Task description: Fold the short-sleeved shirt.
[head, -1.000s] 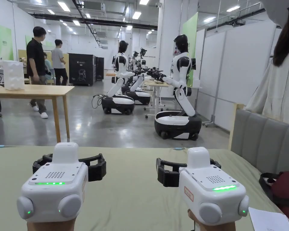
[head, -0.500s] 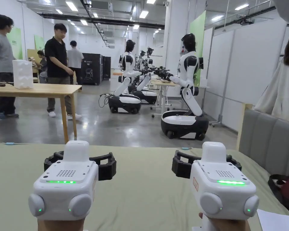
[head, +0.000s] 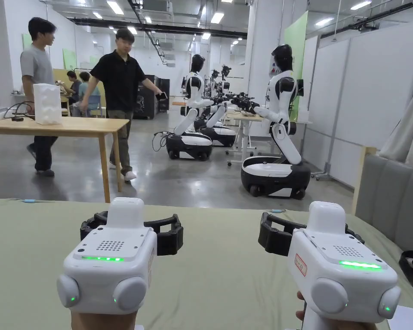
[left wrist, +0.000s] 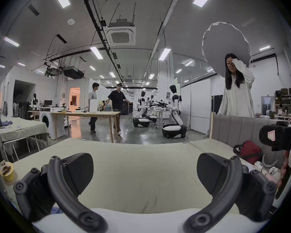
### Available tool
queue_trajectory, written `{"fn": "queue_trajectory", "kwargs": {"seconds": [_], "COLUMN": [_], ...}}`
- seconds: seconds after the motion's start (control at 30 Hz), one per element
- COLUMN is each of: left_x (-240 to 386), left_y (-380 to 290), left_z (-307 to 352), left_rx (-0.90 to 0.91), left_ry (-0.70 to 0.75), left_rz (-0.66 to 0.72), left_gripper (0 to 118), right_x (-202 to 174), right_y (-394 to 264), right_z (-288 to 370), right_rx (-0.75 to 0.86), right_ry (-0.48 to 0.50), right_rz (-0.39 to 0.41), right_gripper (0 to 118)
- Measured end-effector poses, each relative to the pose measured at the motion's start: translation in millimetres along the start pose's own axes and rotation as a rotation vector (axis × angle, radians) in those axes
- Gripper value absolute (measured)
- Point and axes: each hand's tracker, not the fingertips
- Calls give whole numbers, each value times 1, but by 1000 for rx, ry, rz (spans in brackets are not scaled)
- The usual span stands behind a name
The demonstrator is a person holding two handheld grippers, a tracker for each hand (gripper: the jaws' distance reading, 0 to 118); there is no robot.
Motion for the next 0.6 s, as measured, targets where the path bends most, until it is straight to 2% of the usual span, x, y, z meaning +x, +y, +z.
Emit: {"fn": "queue_trajectory", "kwargs": {"seconds": [0.1,0.37,0.53,0.6], "left_x": [0,2,3,4], "left_y": [-1,-2,0,2], "left_z": [1,3,3,3], "left_rx": [0,1,6,6], "left_ry": [-4,-8,-16,-17], "left_rz": [8,15,11,15], "left_gripper": [118,118,118,118], "right_x": [-5,-15,-13,-13], "right_y": [4,8,14,14], "right_z": [-3,0,3,5], "right_rx": [-53,-36,-47,-39], "right_ry": [-93,17,70,64], "right_rz": [27,118,61,65], "right_gripper": [118,118,118,118]}}
